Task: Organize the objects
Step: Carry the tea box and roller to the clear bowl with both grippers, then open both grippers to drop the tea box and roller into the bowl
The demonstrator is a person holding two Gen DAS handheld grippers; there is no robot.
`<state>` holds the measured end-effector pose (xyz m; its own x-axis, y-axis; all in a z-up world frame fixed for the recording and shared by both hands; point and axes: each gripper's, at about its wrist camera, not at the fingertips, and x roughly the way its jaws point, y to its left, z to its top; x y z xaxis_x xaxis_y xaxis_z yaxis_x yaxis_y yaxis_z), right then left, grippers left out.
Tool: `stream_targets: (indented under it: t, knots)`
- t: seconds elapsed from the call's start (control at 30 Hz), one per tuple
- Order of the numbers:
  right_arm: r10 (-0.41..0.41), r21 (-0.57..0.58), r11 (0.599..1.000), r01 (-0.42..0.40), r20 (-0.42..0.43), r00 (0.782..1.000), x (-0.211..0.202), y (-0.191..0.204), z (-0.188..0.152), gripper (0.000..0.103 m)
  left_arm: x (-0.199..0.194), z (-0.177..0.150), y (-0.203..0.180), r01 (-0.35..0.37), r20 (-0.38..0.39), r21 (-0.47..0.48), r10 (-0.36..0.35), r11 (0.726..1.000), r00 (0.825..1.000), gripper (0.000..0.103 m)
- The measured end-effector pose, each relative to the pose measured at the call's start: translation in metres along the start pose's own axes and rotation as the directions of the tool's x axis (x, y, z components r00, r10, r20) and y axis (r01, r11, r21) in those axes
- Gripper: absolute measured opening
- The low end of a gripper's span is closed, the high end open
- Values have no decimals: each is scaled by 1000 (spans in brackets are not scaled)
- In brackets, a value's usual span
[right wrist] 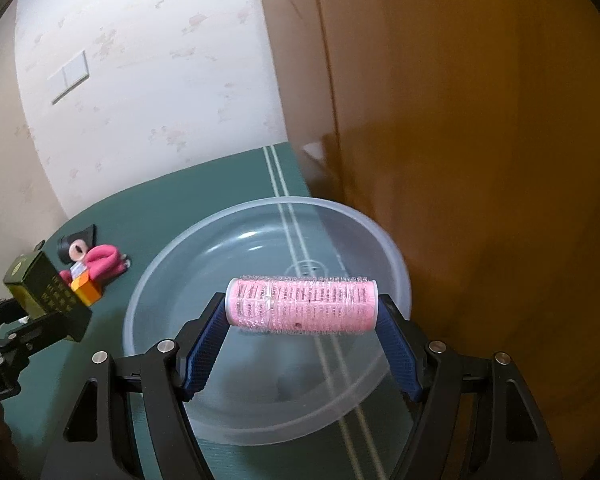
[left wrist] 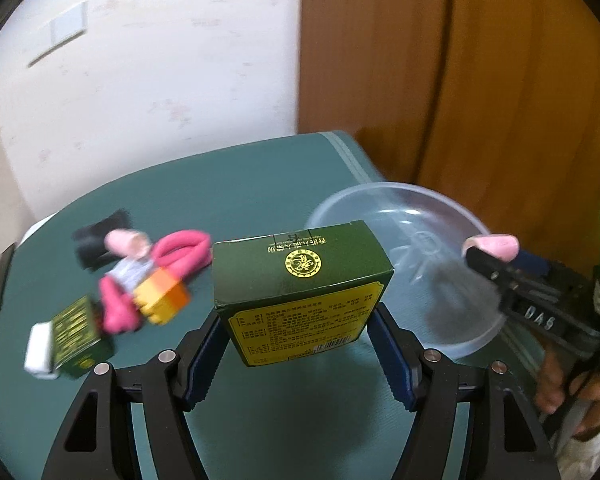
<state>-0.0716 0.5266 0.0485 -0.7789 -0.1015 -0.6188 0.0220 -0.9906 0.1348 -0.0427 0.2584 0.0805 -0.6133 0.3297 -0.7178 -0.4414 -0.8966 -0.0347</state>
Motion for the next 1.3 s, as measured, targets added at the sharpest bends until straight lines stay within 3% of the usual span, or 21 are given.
stream_targets:
  t: [0.33, 0.67, 0.7, 0.8, 1.3]
  knots:
    - [6, 29, 1000, -5, -1, 1000, 1, -6, -1, 73, 28, 25, -28, 59, -20, 45, -58, 997, 998, 73]
    - [1, 46, 999, -1, 2, 1000, 1, -8, -1, 73, 37, 29, -35, 98, -48, 51, -96, 994, 994, 73]
    - [-1, 50, 999, 1, 2, 1000, 2, -9, -1, 73, 38, 29, -36, 104, -52, 50, -102, 993, 993, 74]
    - [-1, 58, 998, 1, -1, 1000, 4, -11, 0, 73, 39, 30, -35, 129, -58, 42, -127, 991, 990, 93]
    - [1, 61, 998, -2, 15, 1000, 2, -11, 1, 74, 25, 20, -20, 19, -3, 33, -19, 999, 1000, 96]
